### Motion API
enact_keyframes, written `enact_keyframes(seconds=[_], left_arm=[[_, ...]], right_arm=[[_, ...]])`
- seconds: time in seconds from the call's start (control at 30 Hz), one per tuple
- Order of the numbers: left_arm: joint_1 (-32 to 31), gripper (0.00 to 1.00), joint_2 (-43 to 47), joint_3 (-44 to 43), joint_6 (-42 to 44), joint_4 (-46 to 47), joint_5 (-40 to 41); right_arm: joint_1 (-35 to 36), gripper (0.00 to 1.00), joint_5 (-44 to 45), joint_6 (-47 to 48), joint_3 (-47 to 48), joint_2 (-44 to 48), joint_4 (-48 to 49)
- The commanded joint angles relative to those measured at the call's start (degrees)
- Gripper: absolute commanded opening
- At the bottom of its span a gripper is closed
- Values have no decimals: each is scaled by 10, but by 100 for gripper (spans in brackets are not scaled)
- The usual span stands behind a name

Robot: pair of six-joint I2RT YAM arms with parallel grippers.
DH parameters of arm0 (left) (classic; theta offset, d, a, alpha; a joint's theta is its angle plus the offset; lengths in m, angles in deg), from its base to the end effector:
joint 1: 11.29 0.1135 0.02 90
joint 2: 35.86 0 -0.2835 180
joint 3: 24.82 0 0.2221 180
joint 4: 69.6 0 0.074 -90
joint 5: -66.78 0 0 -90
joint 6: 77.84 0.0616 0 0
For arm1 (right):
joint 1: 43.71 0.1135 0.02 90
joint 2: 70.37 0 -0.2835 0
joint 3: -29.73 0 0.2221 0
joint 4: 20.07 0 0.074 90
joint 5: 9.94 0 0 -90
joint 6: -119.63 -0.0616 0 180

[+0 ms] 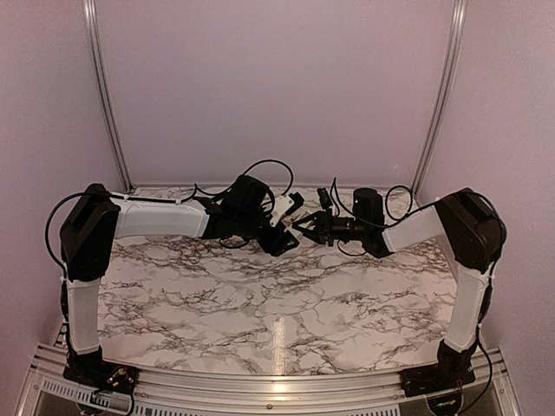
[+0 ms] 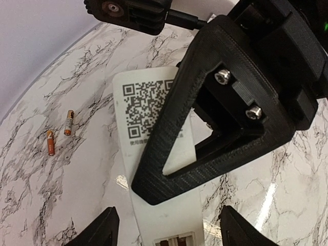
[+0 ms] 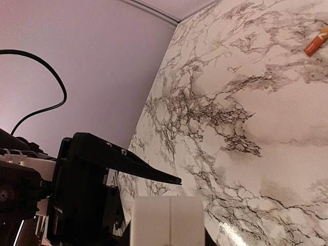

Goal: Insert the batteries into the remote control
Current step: Pass from the right arm to the left

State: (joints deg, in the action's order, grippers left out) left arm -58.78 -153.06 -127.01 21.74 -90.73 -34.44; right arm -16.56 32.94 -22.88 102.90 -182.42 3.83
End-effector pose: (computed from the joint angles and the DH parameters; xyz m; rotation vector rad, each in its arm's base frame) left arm 0.3106 -0.3565 0.2289 1.1717 1.9203 -0.5795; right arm 0.3454 0.2279 0.2069 -0.2147 2.1036 1.6573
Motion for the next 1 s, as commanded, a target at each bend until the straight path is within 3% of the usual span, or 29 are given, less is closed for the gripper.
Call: enact_keyframes(seconds=[0.0,0.13,0.33,0.43,0.57,0.8,0.97], left_arm=[[-1,65,-13,-5,7,-11,38],[-1,56,-19,-10,10,-16,60],[-2,57,-32,-25,15,-34,73],[-2,46,-32,-26,10,-34,74],[-2,30,-11,0,-9,-31,44],[-6,19,36,86,-34,-37,31],[-29,17,49,124,-36,-68,41]], right_arm=[[6,0,-7,-12,-1,22,28],[6,0,-13,-24,-3,24,38],[8,2,-15,-29,-2,24,40],[8,5,-16,-25,-2,25,37],[0,24,-16,0,1,31,10],[-67,57,0,72,3,53,-62],[-87,62,31,160,62,36,-166]])
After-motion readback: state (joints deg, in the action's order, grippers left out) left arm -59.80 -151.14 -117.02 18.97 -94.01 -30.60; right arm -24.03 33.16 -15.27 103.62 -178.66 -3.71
